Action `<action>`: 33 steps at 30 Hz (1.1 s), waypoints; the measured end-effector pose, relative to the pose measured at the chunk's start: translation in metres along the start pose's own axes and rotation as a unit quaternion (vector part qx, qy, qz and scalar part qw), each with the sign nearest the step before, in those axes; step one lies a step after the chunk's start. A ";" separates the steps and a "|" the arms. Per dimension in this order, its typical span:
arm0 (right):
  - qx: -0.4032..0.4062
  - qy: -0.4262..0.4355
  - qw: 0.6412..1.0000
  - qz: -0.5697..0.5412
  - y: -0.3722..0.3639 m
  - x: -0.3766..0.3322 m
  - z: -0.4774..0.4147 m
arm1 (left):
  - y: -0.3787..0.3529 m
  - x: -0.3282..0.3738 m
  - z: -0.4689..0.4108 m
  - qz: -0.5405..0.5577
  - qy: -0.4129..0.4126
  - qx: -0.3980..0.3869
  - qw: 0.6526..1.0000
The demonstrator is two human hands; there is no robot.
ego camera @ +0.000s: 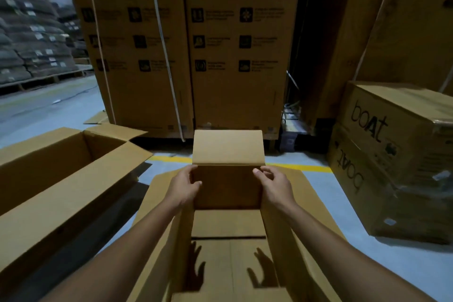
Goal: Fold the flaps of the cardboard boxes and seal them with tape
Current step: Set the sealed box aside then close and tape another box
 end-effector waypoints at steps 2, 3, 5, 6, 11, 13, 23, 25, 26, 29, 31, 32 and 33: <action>-0.003 -0.007 1.000 -0.013 -0.004 0.011 -0.034 | -0.006 -0.011 -0.031 0.051 0.029 0.006 0.998; -0.009 -0.017 1.000 -0.015 -0.007 0.018 -0.051 | -0.009 -0.018 -0.046 0.079 0.041 0.006 0.996; -0.019 -0.040 0.999 -0.023 -0.015 0.036 -0.078 | -0.018 -0.035 -0.073 0.138 0.066 0.000 0.988; -0.022 -0.051 0.998 -0.031 -0.019 0.048 -0.090 | -0.023 -0.043 -0.084 0.157 0.073 -0.007 0.985; -0.009 -0.071 0.993 -0.094 -0.036 0.088 -0.127 | -0.048 -0.060 -0.122 0.208 0.101 0.001 0.973; 0.033 -0.080 0.987 -0.136 -0.042 0.095 -0.135 | -0.054 -0.060 -0.137 0.205 0.110 0.006 0.973; 0.181 -0.120 0.902 -0.374 -0.023 0.070 -0.137 | -0.050 -0.069 -0.132 0.385 0.135 0.056 0.911; 0.158 -0.092 0.927 -0.328 -0.020 0.061 -0.129 | -0.047 -0.071 -0.127 0.364 0.140 -0.001 0.921; 0.135 -0.064 0.957 -0.248 -0.019 0.058 -0.124 | -0.045 -0.070 -0.124 0.339 0.129 -0.037 0.931; 0.042 0.024 0.987 0.153 -0.024 0.065 -0.111 | -0.040 -0.073 -0.115 0.257 0.096 -0.118 0.954; -0.017 0.039 0.945 0.323 -0.034 0.072 -0.100 | -0.040 -0.078 -0.110 0.208 0.071 -0.161 0.962; -0.045 0.048 0.924 0.377 -0.040 0.075 -0.097 | -0.043 -0.078 -0.109 0.151 0.038 -0.175 0.972; -0.078 0.049 0.903 0.420 -0.047 0.081 -0.095 | -0.047 -0.080 -0.108 0.033 -0.002 -0.180 0.983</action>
Point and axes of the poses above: each hand's wrist, its own z-axis away from the middle knuckle, its own y-axis out of the back of the hand, x = y × z, the point moved 3 cm from there along -z, towards the middle knuckle, and after that the axes turned 9 degrees about -z, right-handed, at the moved point
